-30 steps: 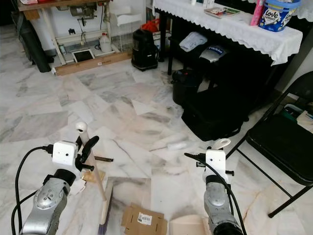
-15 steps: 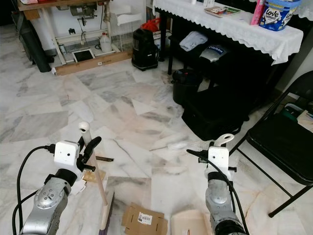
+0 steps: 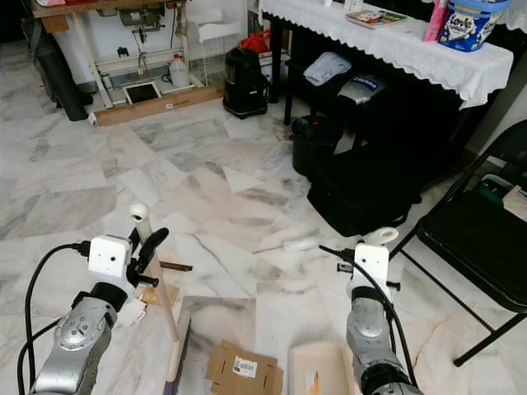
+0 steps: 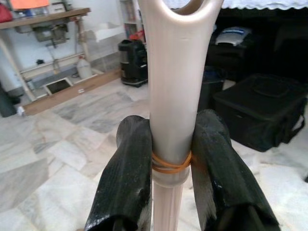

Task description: Sweep floor

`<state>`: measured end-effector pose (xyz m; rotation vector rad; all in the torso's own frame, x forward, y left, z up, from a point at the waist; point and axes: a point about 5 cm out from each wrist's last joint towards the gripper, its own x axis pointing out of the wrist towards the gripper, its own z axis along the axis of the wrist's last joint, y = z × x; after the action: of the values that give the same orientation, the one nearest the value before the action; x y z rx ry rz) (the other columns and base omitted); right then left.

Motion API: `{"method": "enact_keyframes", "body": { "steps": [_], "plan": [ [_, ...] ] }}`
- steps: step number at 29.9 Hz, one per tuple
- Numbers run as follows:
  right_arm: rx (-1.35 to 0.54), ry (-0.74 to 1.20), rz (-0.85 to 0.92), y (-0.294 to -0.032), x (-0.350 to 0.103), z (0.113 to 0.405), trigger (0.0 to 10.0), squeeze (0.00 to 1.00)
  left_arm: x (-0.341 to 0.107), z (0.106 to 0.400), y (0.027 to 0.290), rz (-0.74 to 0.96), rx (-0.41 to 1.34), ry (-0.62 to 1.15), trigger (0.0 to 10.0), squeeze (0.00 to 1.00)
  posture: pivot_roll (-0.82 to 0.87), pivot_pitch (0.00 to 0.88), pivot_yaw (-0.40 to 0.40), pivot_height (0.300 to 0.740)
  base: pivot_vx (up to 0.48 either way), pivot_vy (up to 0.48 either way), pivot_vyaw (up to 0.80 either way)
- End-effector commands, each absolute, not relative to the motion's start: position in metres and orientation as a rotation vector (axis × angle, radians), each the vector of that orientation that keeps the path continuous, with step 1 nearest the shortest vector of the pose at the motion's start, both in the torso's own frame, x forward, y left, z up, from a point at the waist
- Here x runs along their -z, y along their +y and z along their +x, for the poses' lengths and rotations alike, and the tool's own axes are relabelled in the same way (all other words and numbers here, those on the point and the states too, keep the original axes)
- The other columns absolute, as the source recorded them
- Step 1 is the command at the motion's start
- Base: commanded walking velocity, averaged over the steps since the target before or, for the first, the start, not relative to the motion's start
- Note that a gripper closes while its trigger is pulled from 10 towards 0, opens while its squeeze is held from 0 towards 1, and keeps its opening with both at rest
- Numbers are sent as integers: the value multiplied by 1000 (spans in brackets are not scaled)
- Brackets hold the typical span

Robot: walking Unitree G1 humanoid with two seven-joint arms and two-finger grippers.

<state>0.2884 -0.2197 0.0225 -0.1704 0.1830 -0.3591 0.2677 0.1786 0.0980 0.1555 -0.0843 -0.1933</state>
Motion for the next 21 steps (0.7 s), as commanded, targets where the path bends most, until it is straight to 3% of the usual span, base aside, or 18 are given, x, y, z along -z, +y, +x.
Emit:
{"method": "enact_keyframes", "body": {
  "steps": [1, 12, 21],
  "plan": [
    [364, 255, -155, -218, -11, 282, 10000, 0, -105, 267, 177, 146, 213, -104, 10000, 0, 107, 62, 0, 740, 0, 0, 0],
    [342, 344, -152, -214, -3, 281, 10000, 0, -97, 263, 173, 133, 274, -36, 10000, 0, 108, 63, 7, 740, 0, 0, 0],
    [441, 492, 21, -220, 11, 273, 10000, 0, -95, 265, 172, 130, 284, -10, 10000, 0, 102, 56, 5, 740, 0, 0, 0]
  ]
}}
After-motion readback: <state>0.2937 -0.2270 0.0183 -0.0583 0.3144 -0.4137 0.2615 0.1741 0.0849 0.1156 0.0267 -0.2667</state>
